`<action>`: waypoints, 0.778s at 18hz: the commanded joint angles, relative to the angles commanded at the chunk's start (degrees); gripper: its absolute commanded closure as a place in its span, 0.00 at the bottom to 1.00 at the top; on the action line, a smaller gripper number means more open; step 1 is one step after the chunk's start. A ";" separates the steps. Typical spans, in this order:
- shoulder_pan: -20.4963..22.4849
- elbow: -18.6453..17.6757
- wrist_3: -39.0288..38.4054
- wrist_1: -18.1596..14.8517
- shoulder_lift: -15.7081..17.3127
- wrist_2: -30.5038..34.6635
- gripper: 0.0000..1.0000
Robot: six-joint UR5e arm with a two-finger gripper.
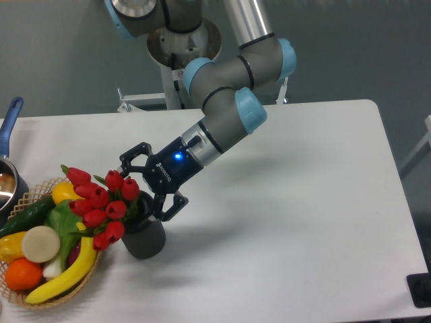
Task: Insert the flowers into the vase
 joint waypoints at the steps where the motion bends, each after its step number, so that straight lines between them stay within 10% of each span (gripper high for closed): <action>1: 0.88 0.00 -0.17 -0.09 0.53 0.00 0.00; 14: 10.46 -0.44 0.00 -0.26 6.59 7.80 0.00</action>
